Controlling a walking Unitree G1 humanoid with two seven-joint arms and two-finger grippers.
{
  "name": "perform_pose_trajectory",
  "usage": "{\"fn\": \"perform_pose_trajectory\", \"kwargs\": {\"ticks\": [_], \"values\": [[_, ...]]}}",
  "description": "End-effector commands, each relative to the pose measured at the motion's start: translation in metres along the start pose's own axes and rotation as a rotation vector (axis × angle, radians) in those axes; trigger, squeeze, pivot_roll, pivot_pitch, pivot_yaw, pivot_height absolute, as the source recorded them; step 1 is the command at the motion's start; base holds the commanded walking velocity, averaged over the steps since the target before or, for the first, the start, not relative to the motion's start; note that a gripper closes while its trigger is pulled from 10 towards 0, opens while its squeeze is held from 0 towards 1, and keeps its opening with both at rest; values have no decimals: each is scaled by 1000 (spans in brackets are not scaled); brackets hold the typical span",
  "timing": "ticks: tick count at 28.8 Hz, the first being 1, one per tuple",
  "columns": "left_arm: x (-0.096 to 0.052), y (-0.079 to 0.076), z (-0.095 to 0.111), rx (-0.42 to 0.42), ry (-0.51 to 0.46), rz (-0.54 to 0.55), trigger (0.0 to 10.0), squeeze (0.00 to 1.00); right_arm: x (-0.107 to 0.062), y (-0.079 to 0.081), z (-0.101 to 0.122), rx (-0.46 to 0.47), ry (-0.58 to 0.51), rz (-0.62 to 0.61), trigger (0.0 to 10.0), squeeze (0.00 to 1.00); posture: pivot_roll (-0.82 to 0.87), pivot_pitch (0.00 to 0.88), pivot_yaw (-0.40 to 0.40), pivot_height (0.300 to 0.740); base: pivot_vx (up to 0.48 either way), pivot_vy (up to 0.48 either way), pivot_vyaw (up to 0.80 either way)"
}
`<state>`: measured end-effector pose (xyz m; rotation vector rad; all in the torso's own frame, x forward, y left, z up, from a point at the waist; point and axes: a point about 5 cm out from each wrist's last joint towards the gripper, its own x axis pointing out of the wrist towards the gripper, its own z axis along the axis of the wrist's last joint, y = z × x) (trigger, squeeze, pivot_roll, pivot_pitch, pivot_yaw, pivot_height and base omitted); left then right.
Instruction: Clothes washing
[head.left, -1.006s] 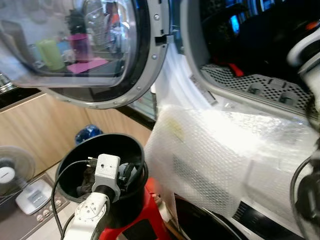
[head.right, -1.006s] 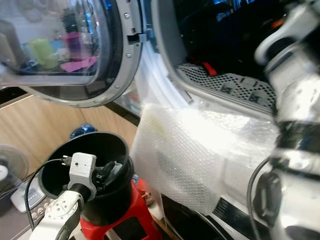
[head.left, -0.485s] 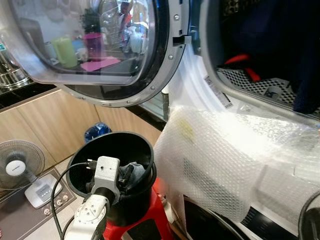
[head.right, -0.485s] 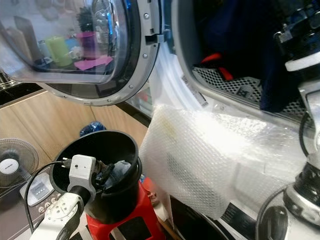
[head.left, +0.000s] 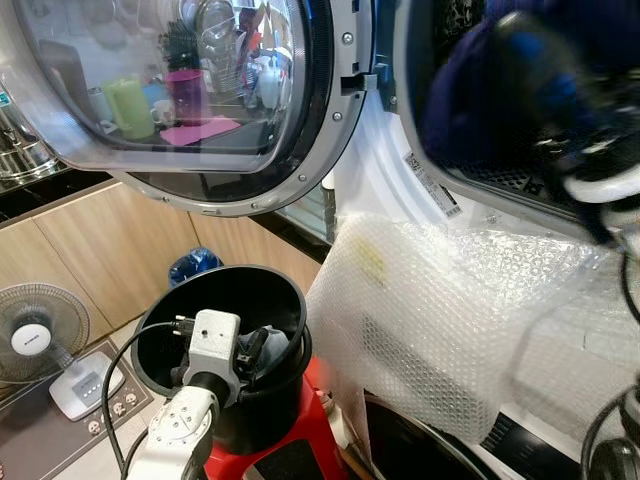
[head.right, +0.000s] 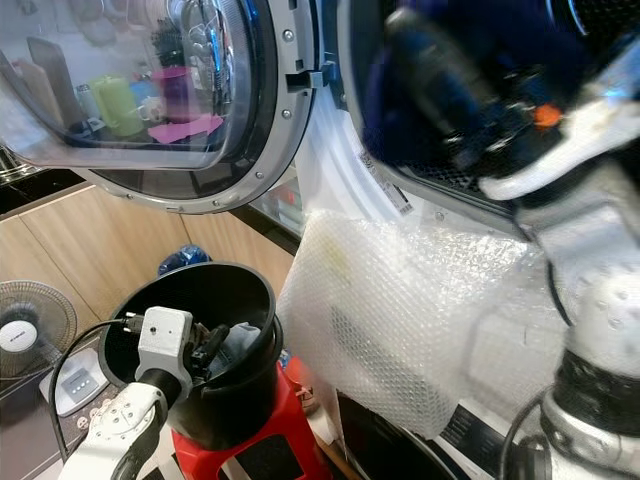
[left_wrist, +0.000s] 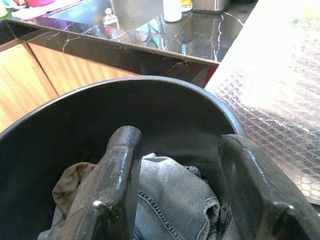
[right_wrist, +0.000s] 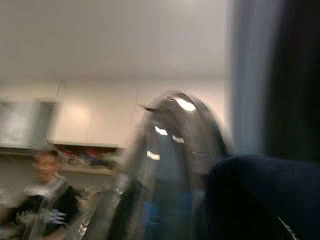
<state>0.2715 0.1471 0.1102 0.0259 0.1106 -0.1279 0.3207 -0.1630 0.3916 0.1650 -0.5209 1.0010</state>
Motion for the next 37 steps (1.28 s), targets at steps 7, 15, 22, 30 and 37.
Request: {"fn": "perform_pose_trajectory", "kwargs": {"ticks": [7,15,22,30,37], "values": [[0,4,1,1,2,12,10000,0,-11,-103,83,-238,-35,-1154,10000,0,-11,0,82,740,0,0,0],[-3,1,-1,-7,4,14,10000,0,-63,-100,150,-468,-331,-1473,10000,0,-15,0,74,740,0,0,0],[-2,0,-1,-8,8,9,10000,0,-28,-115,47,-178,2,-1248,10000,0,-16,9,78,740,0,0,0],[-3,1,0,-8,4,19,10000,0,-10,-101,33,-8,-48,-981,10000,0,-9,17,70,740,0,0,0],[-4,1,-2,-11,8,14,10000,0,-25,-70,43,26,-187,-751,10000,0,-18,21,77,740,0,0,0]]}}
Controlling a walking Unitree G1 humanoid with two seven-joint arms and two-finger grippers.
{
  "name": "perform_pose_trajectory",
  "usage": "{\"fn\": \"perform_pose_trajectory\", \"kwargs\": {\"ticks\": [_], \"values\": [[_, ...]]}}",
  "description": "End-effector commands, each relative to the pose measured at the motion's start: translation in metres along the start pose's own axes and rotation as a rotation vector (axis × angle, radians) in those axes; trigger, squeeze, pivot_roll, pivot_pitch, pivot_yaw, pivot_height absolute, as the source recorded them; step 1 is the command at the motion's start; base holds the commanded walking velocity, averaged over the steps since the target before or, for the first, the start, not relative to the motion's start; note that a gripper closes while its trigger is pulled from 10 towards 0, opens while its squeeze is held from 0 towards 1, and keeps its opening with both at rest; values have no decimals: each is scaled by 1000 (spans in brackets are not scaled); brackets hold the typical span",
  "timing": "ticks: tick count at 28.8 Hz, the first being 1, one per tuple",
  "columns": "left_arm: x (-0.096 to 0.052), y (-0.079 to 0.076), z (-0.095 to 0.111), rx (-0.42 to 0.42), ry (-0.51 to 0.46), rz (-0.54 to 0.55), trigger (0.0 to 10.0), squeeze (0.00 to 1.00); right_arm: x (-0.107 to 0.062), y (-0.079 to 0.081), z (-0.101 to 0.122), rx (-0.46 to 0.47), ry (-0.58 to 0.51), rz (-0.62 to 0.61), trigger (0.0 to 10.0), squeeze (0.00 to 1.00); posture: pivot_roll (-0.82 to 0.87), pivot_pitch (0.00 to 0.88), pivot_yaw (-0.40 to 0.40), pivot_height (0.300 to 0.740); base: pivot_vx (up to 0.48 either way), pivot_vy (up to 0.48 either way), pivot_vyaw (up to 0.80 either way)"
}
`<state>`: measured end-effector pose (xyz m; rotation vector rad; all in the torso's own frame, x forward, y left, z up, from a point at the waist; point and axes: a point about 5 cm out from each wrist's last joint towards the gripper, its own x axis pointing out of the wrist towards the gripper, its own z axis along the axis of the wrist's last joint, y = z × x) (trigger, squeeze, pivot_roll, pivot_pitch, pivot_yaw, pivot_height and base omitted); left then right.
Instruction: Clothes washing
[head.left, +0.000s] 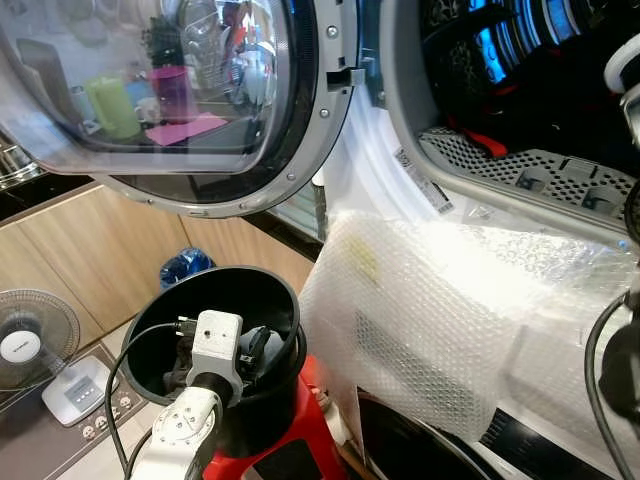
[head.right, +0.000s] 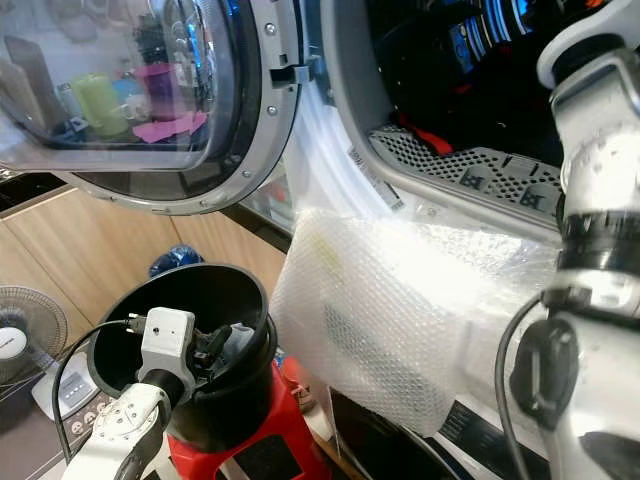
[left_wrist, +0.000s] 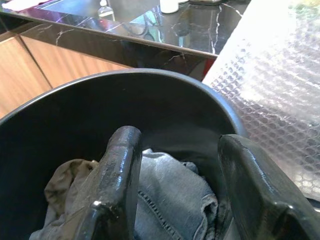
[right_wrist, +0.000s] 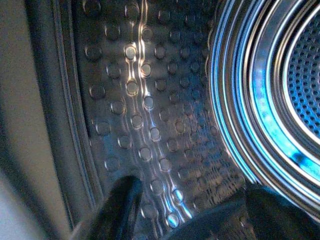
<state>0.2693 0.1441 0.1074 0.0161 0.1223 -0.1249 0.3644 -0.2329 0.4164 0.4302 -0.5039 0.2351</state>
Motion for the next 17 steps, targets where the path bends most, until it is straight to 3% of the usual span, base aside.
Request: {"fn": "perform_pose_trajectory", "kwargs": {"ticks": [1,6,11,13,14,16,17], "values": [[-3,4,1,0,-3,12,10000,0,-6,4,11,15,-45,30,10000,0,-18,21,77,740,0,0,0],[-4,0,-1,1,1,-10,10000,0,-29,21,19,104,-111,226,10000,0,-20,0,74,740,0,0,0],[-5,-2,-2,9,2,-21,10000,0,-46,25,23,173,-149,281,10000,0,-15,0,71,740,0,0,0],[-7,-1,-3,10,3,-21,10000,0,-64,34,24,233,-171,400,10000,0,-6,0,65,740,0,0,0],[-7,-1,-3,10,3,-21,10000,0,-64,34,24,233,-171,400,10000,0,-6,0,65,740,0,0,0],[-9,2,-6,19,10,-17,10000,0,-99,75,12,264,-139,699,10000,0,-8,0,62,740,0,0,0],[-10,2,-7,23,12,-18,10000,0,-106,85,10,263,-129,764,10000,0,-7,0,63,740,0,0,0]]}}
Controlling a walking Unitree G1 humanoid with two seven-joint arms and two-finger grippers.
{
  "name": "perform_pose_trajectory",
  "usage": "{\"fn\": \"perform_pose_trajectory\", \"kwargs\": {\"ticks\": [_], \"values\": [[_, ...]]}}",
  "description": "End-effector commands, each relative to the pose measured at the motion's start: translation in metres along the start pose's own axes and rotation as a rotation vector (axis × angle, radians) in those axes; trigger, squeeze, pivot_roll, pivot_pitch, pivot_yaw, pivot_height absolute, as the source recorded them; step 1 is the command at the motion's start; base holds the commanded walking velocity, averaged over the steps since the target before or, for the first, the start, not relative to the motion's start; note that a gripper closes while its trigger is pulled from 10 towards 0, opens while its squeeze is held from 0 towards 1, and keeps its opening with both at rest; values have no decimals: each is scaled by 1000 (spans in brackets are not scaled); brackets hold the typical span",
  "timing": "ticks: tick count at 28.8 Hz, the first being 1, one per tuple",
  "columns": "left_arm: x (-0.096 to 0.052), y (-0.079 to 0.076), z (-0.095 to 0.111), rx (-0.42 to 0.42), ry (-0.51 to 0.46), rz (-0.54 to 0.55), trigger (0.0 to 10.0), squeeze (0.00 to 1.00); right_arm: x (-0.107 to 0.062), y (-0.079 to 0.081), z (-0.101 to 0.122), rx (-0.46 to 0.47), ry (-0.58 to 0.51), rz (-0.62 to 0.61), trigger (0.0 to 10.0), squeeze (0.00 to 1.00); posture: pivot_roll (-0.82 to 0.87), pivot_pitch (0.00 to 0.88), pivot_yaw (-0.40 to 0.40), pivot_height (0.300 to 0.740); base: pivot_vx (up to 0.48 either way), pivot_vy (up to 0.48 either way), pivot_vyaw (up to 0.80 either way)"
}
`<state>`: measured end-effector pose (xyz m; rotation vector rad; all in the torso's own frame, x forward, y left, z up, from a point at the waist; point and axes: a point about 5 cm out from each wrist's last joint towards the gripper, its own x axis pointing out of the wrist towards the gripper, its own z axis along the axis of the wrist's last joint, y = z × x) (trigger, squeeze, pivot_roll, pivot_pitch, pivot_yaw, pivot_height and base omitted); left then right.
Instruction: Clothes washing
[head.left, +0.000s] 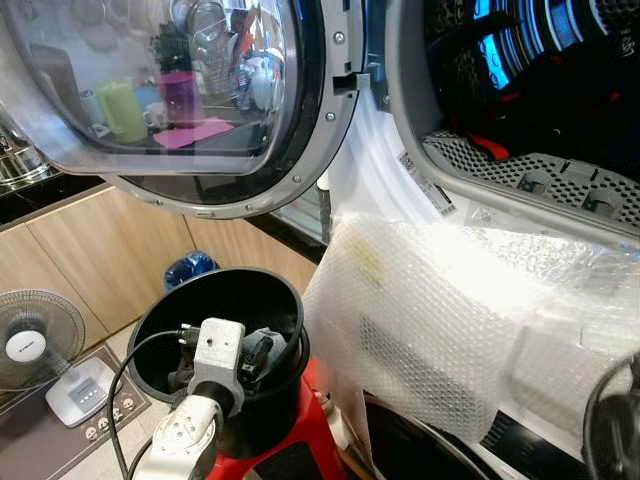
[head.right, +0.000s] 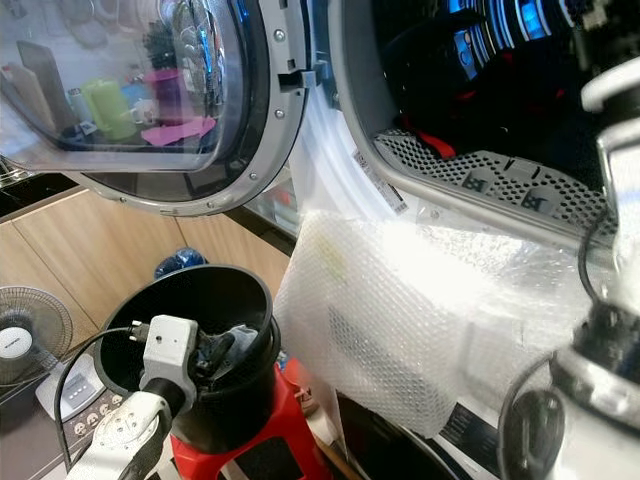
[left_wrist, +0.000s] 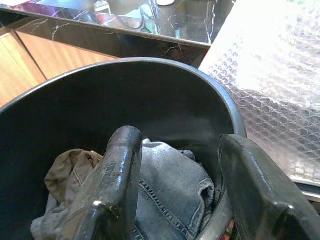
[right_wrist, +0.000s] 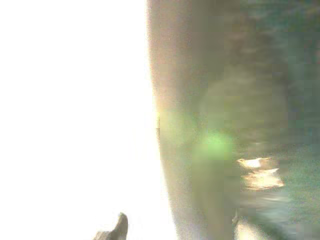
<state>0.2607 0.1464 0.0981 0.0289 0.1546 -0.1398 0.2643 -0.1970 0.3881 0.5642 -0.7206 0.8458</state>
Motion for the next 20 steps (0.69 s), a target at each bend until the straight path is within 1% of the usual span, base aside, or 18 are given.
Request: {"fn": "perform_pose_trajectory", "kwargs": {"ticks": [1,2,3,4,5,6,7,8,9,12,13,14,15,16,17,18,19,20], "values": [[-2,1,3,11,-21,-3,10000,0,9,32,-2,5,26,183,10000,0,-7,0,63,740,0,0,0],[-3,1,3,9,-21,-4,10000,0,8,41,-10,73,40,209,10000,0,-12,0,64,740,0,0,0],[-3,1,3,8,-21,-4,10000,0,7,46,-14,115,42,232,10000,0,-11,0,61,740,0,0,0],[-3,0,2,9,-21,-9,10000,0,5,60,-23,222,53,312,10000,0,-13,0,60,740,0,0,0],[-3,0,2,9,-21,-10,10000,0,3,66,-27,283,53,342,10000,0,-13,0,60,740,0,0,0],[-3,-1,2,8,-20,-13,10000,0,-3,79,-38,396,63,407,10000,0,-10,0,55,740,0,0,0],[-3,-2,2,7,-22,-14,10000,0,-9,89,-51,471,93,430,10000,0,-10,0,55,740,0,0,0],[-3,-2,2,5,-23,-15,10000,0,-15,96,-63,524,122,433,10000,0,-16,0,55,740,0,0,0],[-3,-2,3,7,-24,-17,10000,0,-20,99,-78,591,149,412,10000,0,-20,0,51,740,0,0,0],[-3,-3,2,6,-24,-17,10000,0,-32,102,-101,676,206,384,10000,0,-17,0,50,740,0,0,0],[-4,-5,3,35,-28,-30,10000,0,-47,100,-128,663,325,330,10000,0,-11,0,47,740,0,0,0],[-4,-6,3,48,-33,-40,10000,0,-57,99,-139,666,384,305,10000,0,-2,0,42,740,0,0,0],[-5,-9,5,59,-41,-58,10000,0,-74,91,-155,668,466,240,10000,0,2,0,41,740,0,0,0],[-6,-11,7,66,-49,-76,10000,0,-89,81,-164,671,492,170,10000,0,7,1,39,740,0,0,0],[-6,-11,7,70,-52,-83,10000,0,-93,78,-165,677,486,148,10000,0,7,1,39,740,0,0,0],[-7,-13,8,84,-56,-97,10000,0,-99,71,-165,701,464,97,10000,0,11,0,38,740,0,0,0],[-7,-13,8,84,-56,-97,10000,0,-99,71,-165,701,464,97,10000,0,11,0,38,740,0,0,0],[-7,-14,8,94,-58,-111,10000,0,-104,63,-167,724,446,43,10000,0,13,3,37,740,0,0,0]]}}
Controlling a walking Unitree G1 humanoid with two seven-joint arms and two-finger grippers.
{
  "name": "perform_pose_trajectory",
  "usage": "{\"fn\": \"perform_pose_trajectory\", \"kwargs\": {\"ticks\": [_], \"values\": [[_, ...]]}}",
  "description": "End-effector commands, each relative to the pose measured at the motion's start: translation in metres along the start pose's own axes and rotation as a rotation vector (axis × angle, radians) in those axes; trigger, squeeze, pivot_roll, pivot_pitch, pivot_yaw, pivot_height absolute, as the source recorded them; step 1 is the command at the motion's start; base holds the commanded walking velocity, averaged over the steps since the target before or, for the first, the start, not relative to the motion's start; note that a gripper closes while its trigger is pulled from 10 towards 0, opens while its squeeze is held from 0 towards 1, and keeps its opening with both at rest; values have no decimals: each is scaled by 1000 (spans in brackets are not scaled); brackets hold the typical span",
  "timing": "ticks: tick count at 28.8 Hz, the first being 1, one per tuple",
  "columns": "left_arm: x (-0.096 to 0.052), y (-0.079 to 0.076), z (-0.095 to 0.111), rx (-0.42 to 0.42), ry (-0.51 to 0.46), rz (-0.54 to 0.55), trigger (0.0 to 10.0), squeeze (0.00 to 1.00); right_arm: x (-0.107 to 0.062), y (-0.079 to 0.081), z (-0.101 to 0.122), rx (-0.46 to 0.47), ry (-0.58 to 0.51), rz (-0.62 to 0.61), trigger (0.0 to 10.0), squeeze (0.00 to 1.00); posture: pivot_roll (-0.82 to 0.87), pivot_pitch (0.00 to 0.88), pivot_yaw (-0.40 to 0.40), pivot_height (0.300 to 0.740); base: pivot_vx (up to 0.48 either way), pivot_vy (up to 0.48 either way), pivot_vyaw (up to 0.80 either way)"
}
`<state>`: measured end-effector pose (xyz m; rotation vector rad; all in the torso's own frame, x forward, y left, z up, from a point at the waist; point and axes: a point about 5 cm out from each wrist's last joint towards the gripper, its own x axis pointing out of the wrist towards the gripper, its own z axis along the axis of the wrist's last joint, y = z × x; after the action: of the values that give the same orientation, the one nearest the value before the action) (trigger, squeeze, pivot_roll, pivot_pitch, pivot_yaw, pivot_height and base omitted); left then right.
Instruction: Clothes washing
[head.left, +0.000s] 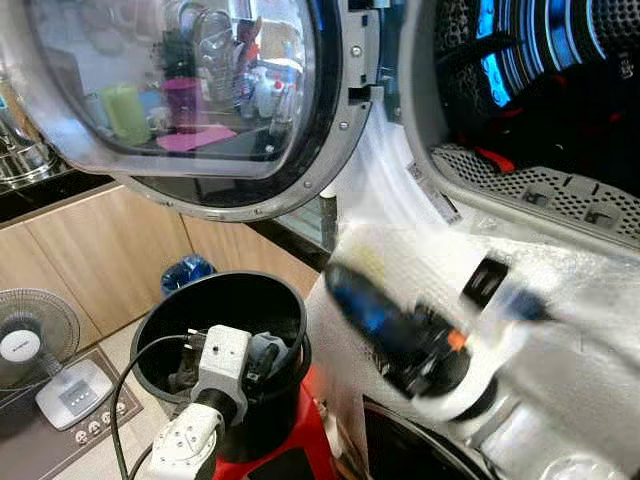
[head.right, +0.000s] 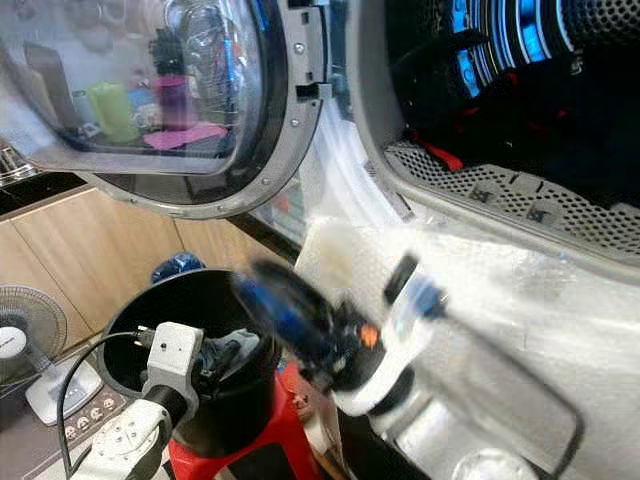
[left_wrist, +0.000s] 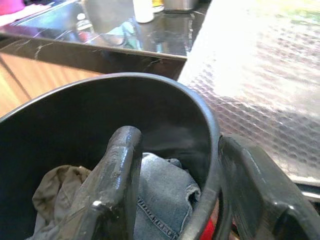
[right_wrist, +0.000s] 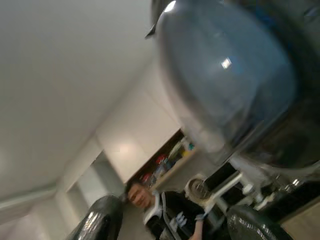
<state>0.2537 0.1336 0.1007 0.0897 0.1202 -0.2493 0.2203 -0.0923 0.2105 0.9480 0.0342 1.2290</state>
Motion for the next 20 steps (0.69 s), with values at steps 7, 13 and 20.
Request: {"fn": "perform_pose_trajectory", "kwargs": {"ticks": [7,13,20], "values": [[-6,-31,5,156,-31,-304,10000,0,-71,-82,-12,22,-155,-529,10000,0,7,6,41,740,0,0,0],[-5,-46,-7,158,30,-449,10000,0,-162,-147,-30,82,-339,-1276,10000,0,0,7,55,740,0,0,0],[1,-51,-24,124,107,-501,10000,0,-229,-155,-72,113,-219,-1698,10000,0,-6,5,69,740,0,0,0]]}}
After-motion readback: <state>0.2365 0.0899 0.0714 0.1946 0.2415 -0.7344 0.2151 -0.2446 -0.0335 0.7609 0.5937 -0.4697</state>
